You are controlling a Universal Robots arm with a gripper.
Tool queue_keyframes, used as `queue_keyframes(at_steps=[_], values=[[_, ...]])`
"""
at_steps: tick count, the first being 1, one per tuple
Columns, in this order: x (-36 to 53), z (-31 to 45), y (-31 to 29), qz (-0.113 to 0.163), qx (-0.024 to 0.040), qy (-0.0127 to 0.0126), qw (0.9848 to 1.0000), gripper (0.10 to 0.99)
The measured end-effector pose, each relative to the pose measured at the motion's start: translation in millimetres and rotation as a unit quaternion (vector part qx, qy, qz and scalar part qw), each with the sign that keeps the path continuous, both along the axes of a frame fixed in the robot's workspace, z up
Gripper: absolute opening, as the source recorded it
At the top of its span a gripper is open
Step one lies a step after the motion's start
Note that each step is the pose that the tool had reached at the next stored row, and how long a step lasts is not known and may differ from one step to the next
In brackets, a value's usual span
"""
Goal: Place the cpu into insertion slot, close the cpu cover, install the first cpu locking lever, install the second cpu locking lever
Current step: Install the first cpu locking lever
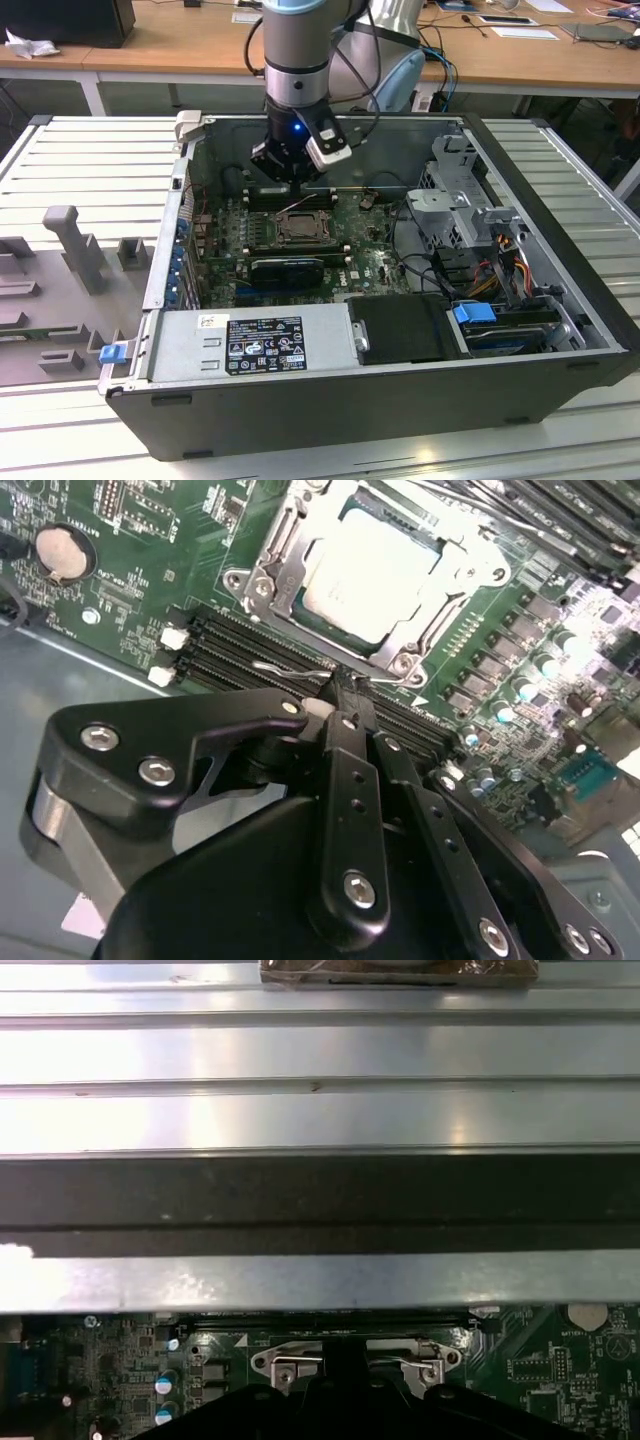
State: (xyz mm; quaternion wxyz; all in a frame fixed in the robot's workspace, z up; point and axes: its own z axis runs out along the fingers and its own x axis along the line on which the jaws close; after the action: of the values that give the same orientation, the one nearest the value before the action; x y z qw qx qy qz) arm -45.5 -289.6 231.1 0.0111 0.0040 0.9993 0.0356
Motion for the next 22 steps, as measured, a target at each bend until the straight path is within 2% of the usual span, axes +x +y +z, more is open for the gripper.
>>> queue_keyframes(at_steps=[3, 5, 7, 13, 22], values=[[3.4, -1.1, 0.8, 0.009, 0.0003, 0.0001, 1.0000, 0.106], [13.1, -2.4, 4.4, 0.010, 0.0003, 0.0000, 0.9999, 0.106], [17.3, -3.2, 4.8, 0.012, 0.0004, 0.0000, 0.9999, 0.106], [19.6, -6.7, 7.6, 0.031, 0.0008, 0.0000, 0.9995, 0.106], [25.6, -16.3, 8.7, 0.035, 0.0018, 0.0001, 0.9994, 0.106]])
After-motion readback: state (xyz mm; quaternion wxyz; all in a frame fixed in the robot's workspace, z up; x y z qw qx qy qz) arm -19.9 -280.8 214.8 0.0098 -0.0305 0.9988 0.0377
